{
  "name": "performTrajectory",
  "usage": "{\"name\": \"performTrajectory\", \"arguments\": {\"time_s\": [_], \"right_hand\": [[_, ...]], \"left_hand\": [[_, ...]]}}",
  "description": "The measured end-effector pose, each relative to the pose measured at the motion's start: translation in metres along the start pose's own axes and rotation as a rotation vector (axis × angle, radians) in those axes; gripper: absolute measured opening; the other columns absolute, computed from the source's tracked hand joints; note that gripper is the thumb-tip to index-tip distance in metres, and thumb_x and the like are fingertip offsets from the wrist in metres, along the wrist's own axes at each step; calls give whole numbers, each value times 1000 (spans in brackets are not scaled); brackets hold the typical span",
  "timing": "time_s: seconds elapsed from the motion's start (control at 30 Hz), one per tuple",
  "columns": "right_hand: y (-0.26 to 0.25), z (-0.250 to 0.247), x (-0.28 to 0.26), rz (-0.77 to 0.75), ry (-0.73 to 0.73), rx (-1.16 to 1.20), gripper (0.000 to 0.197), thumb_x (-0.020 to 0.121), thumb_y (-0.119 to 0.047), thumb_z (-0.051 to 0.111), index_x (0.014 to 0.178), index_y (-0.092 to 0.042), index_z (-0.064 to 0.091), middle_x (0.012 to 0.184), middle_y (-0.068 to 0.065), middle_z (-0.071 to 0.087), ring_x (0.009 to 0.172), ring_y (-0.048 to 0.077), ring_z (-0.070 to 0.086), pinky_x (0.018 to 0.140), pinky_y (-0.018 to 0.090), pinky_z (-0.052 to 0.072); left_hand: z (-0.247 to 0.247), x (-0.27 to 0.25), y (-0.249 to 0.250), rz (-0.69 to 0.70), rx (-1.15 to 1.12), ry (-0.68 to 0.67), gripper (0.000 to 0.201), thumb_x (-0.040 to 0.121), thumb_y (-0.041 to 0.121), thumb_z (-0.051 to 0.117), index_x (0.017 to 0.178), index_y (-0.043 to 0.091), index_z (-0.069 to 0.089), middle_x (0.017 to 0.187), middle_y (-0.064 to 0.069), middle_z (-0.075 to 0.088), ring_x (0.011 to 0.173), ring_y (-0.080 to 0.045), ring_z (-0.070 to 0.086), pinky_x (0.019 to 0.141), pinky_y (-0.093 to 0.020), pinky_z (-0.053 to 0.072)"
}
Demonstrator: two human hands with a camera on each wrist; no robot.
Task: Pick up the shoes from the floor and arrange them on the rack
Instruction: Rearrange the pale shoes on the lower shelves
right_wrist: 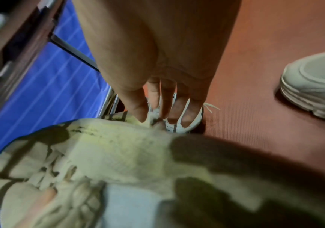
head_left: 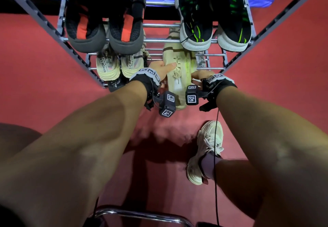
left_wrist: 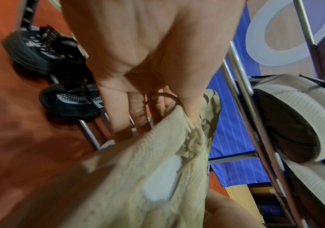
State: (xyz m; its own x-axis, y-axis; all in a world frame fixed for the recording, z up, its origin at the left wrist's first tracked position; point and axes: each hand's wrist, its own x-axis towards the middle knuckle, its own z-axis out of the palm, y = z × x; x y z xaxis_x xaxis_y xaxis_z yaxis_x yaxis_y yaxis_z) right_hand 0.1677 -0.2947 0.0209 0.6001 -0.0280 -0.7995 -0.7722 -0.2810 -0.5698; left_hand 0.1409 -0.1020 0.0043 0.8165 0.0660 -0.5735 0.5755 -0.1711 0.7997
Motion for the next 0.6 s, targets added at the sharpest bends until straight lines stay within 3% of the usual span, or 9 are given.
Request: {"name": "performTrajectory", "arguments": {"time_s": [0.07,0.13,0.23,0.3,0.37,0.5,0.53,0.6], "right_hand": [[1,-10,1,-4,28,25,13,81,-21,66,86,-9,71,73,-1,74,80,23,68,66,35,59],[2,-19,-3,-38,-44,52,22,82,-29,68,93,-11,72,83,-1,74,85,25,69,61,32,59],[11,-30,-25,-51,-167,134,29,88,-41,63,98,-15,69,86,0,71,73,21,70,64,35,60],[23,-43,-25,-75,-255,166,37,88,-43,62,114,-16,68,98,1,69,80,21,69,71,40,60],[32,-56,-23,-94,-312,171,48,88,-45,62,126,-16,62,105,-1,69,92,24,67,74,46,58],[40,-77,-24,-87,-382,201,39,93,-31,60,129,-16,59,119,-1,69,105,28,67,85,57,54],[41,-80,-24,-102,-397,197,37,93,-24,61,128,-15,59,122,1,67,109,29,66,90,57,52],[39,-82,-23,-163,-400,135,30,90,-11,62,120,-12,61,115,5,68,108,26,65,99,44,51]], "left_hand": [[10,1,10,11,-6,-4,47,69,60,72,87,17,64,107,-14,72,97,-31,70,85,-50,57],[20,3,19,18,-45,-7,53,69,57,73,97,13,65,109,-15,71,93,-32,70,84,-53,57],[33,0,34,19,-103,4,41,79,40,73,106,11,66,101,-14,73,91,-31,71,81,-54,58],[41,-2,44,-15,-168,7,37,82,27,73,114,11,64,94,-14,73,81,-28,71,77,-55,58],[50,2,47,-37,-191,28,44,78,25,76,118,10,64,97,-15,72,83,-29,70,77,-53,59],[64,14,50,-6,-179,70,41,73,39,80,99,10,68,101,-16,73,92,-34,70,84,-46,56],[67,13,52,8,-170,72,35,76,39,78,96,12,68,103,-16,73,92,-33,70,85,-47,57],[71,11,55,39,-157,75,27,82,35,75,94,14,66,107,-16,72,93,-28,69,88,-46,56]]}}
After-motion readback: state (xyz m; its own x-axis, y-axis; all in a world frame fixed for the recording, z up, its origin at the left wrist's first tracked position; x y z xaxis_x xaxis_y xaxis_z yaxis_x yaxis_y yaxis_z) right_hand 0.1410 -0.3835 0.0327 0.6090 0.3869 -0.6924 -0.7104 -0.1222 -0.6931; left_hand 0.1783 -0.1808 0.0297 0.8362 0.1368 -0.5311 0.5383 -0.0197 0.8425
